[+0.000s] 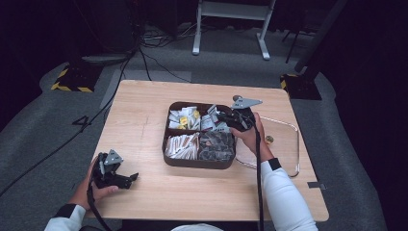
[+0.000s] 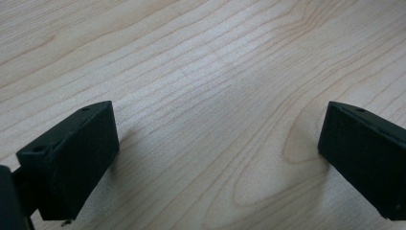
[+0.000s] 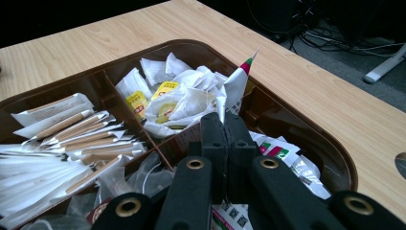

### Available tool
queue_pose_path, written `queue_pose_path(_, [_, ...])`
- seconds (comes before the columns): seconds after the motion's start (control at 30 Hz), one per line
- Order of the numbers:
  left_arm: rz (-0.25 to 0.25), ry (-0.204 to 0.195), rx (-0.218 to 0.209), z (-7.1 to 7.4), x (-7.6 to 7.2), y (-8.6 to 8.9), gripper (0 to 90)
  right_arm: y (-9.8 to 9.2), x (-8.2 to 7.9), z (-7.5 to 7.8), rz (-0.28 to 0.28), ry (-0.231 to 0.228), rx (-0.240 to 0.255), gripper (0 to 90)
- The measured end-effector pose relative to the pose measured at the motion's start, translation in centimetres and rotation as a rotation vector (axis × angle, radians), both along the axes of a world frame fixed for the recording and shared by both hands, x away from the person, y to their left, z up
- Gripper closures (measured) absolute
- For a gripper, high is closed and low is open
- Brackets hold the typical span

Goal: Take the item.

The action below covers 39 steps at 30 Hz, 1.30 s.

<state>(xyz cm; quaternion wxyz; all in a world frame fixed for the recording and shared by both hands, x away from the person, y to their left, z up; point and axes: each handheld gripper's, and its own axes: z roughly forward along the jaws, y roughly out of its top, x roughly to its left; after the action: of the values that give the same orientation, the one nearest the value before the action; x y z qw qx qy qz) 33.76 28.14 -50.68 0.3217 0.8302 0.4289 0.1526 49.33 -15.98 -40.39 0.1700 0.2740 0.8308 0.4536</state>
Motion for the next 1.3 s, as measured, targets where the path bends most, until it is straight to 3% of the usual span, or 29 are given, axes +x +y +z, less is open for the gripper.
queue_pose_path(0.63, [0.004,0.002,-0.001,0.0,0.0,0.0,0.5,-1.9,-3.1,1.3,0.052,-0.032,0.011,89.4])
queue_pose_path(1.3, [0.004,0.001,-0.001,0.0,0.0,0.0,0.5,-1.6,-6.7,1.6,0.164,-0.037,-0.012,89.3])
